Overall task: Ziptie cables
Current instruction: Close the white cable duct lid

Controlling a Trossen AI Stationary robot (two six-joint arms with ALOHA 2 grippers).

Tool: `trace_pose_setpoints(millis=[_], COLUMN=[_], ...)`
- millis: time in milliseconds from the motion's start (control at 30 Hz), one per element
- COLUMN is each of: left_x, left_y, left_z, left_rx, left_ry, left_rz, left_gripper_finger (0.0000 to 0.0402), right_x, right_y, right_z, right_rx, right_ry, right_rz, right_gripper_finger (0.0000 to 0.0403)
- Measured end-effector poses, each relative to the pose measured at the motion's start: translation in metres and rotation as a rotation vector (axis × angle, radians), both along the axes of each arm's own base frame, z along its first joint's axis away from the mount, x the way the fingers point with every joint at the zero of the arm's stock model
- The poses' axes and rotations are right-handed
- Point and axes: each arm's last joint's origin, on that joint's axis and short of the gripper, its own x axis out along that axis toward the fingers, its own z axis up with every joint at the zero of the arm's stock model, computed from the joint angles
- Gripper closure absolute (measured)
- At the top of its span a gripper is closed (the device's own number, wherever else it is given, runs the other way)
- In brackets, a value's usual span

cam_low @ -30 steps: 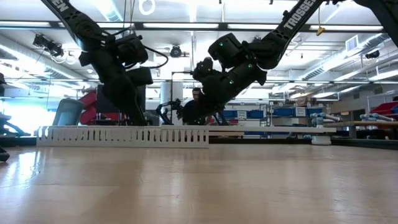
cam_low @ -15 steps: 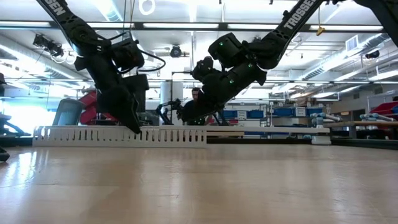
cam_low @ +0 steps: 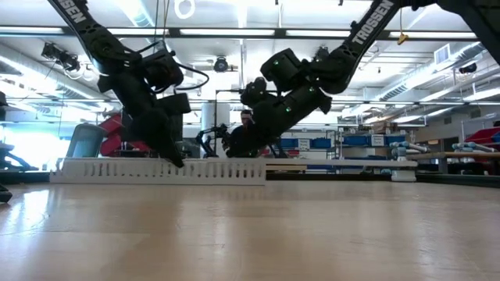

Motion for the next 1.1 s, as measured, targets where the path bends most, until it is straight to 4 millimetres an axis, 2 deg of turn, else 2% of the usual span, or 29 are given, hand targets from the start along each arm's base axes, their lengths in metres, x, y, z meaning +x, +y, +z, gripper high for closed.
trace_pose_setpoints(millis=[300, 433, 533, 600, 733, 800, 933, 1000, 1100], left_x=[0.013, 0.014, 0.013, 0.013, 0.014, 0.015, 0.015, 0.016, 0.017], left_y=[0.003, 0.003, 0.003, 0.003, 0.002, 0.002, 0.001, 0.0, -0.001], left_z=[-0.004, -0.004, -0.004, -0.004, -0.003, -0.003, -0.003, -0.003, -0.003], left_rx=[-0.024, -0.018, -0.013, -0.01, -0.002, 0.003, 0.006, 0.008, 0.01], left_ry=[-0.068, -0.069, -0.066, -0.064, -0.068, -0.072, -0.074, -0.077, -0.083], left_rz=[-0.052, -0.05, -0.055, -0.058, -0.069, -0.07, -0.076, -0.079, -0.083], left_gripper_finger=[0.0188, 0.0188, 0.0188, 0.0188, 0.0188, 0.0188, 0.0188, 0.0188, 0.0188], right_x=[0.032, 0.029, 0.019, 0.009, -0.008, -0.01, 0.005, 0.017, 0.027], right_y=[-0.008, -0.007, -0.006, -0.006, -0.007, -0.009, -0.012, -0.011, -0.009], right_z=[-0.012, 0.007, 0.038, 0.049, 0.039, 0.03, 0.005, 0.003, 0.005], right_rx=[0.062, 0.039, -0.001, -0.021, 0.01, 0.039, 0.082, 0.07, 0.06], right_ry=[0.01, -0.014, -0.004, 0.066, 0.27, 0.325, 0.265, 0.195, 0.18], right_rz=[0.084, 0.088, 0.057, 0.019, -0.027, -0.033, 0.024, 0.037, 0.048], right_gripper_finger=[0.0403, 0.0403, 0.0403, 0.0403, 0.0403, 0.0403, 0.0403, 0.0403, 0.0403])
